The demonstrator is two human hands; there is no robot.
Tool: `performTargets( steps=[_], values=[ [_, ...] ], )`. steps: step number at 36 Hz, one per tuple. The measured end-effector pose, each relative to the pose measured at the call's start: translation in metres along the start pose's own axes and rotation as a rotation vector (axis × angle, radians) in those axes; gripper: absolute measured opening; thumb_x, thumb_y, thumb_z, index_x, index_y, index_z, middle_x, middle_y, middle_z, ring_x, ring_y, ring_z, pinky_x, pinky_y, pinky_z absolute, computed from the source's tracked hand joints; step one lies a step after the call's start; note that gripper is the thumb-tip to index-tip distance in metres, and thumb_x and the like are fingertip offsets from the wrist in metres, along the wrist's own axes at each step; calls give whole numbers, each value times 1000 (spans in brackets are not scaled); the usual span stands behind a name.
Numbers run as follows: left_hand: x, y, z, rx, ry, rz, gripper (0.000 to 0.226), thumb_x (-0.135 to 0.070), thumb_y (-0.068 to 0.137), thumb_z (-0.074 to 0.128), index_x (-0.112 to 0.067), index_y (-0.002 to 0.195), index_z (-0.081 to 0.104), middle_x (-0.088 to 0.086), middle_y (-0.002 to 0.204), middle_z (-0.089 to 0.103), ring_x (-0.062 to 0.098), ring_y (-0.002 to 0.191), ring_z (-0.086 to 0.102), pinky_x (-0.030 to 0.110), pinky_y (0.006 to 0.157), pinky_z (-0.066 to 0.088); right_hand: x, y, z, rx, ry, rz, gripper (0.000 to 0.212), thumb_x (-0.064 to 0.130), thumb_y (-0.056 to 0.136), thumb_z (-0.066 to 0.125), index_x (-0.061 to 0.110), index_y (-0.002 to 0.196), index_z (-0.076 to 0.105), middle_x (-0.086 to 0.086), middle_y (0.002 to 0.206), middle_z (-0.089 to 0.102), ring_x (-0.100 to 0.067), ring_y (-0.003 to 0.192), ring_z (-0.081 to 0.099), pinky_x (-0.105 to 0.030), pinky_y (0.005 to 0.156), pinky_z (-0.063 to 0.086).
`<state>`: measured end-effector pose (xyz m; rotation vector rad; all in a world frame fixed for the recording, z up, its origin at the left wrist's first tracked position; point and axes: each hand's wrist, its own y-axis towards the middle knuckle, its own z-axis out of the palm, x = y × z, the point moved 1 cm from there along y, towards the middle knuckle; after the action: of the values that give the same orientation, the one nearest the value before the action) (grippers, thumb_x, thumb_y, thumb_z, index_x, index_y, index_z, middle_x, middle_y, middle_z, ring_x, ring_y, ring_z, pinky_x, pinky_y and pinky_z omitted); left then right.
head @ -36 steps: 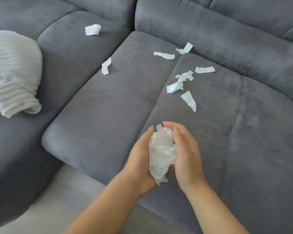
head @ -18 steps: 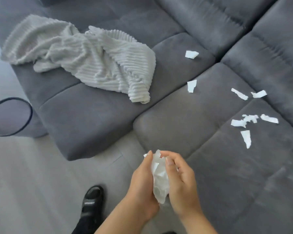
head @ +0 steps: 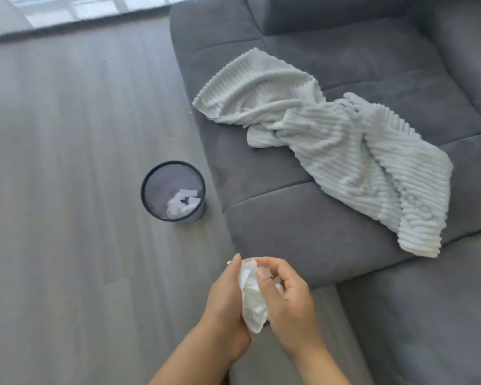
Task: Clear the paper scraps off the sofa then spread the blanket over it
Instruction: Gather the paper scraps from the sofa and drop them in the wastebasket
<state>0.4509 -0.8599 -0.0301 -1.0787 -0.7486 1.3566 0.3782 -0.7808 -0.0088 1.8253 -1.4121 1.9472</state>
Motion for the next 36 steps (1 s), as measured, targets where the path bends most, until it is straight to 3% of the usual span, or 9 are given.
performTargets(
  steps=[2, 5, 11, 18, 22, 25, 28, 30, 36],
  values=[
    [-35, -1, -18, -45, -49, 26, 51, -53, 100, 50, -10, 116, 73, 20, 112, 74, 38, 102, 72, 47, 99, 50, 16, 15, 34, 80, -23, -21, 26, 43, 87, 59, 34, 108, 72, 10, 107, 74, -10, 105, 68, -38, 94, 54],
    [-79, 3, -38, -91, -117, 46, 51, -55, 99, 50, -12, 118, 72, 15, 114, 74, 33, 103, 73, 44, 94, 54, 35, 39, 78, 148, -112, -100, 28, 41, 87, 59, 36, 113, 69, 22, 121, 67, 0, 122, 57, -30, 105, 45],
    [-155, 38, -53, -177, -204, 72, 47, -53, 105, 41, -16, 115, 68, 14, 95, 77, 30, 76, 77, 36, 61, 61, 47, 104, 137, 261, -318, -165, 23, 33, 94, 63, 41, 116, 64, 34, 116, 59, 2, 122, 49, -26, 104, 42],
    [-223, 95, -62, -192, -326, 26, 39, -48, 106, 40, -18, 101, 64, 11, 73, 72, 28, 61, 73, 34, 55, 58, 47, 195, 172, 484, -525, -61, 52, 40, 86, 53, 40, 137, 56, 23, 129, 54, -1, 126, 41, -28, 107, 38],
    [-262, 147, -77, -193, -377, 38, 43, -44, 105, 43, -8, 106, 67, 13, 82, 72, 28, 72, 74, 33, 63, 57, 29, 263, 206, 596, -616, -28, 58, 31, 84, 54, 37, 142, 51, 14, 128, 54, -9, 127, 42, -26, 103, 39],
    [-276, 182, -88, -198, -372, 1, 43, -36, 106, 45, -1, 116, 68, 18, 98, 75, 31, 83, 76, 36, 66, 60, 10, 307, 228, 546, -649, -47, 41, 18, 89, 53, 27, 128, 63, 3, 119, 63, -14, 113, 53, -28, 95, 46],
    [-284, 206, -101, -215, -360, -31, 31, -20, 100, 53, 1, 117, 69, 22, 111, 74, 36, 90, 74, 42, 76, 60, -8, 342, 240, 376, -557, 63, 27, 6, 87, 48, 18, 98, 70, 4, 90, 69, -10, 80, 61, -11, 60, 44],
    [-286, 221, -112, -222, -360, -31, 30, -11, 96, 57, 2, 120, 68, 25, 113, 73, 38, 90, 74, 43, 71, 61, -19, 362, 246, 257, -521, 128, 22, -1, 84, 42, 8, 86, 62, 0, 78, 64, -16, 67, 53, -15, 48, 38],
    [-287, 254, -140, -335, -315, 65, 34, 7, 95, 54, -7, 125, 62, 22, 108, 75, 38, 80, 76, 44, 59, 61, -46, 388, 267, 234, -375, 334, 27, 0, 85, 42, 17, 71, 57, 16, 55, 56, -11, 55, 48, -14, 46, 37]
  ],
)
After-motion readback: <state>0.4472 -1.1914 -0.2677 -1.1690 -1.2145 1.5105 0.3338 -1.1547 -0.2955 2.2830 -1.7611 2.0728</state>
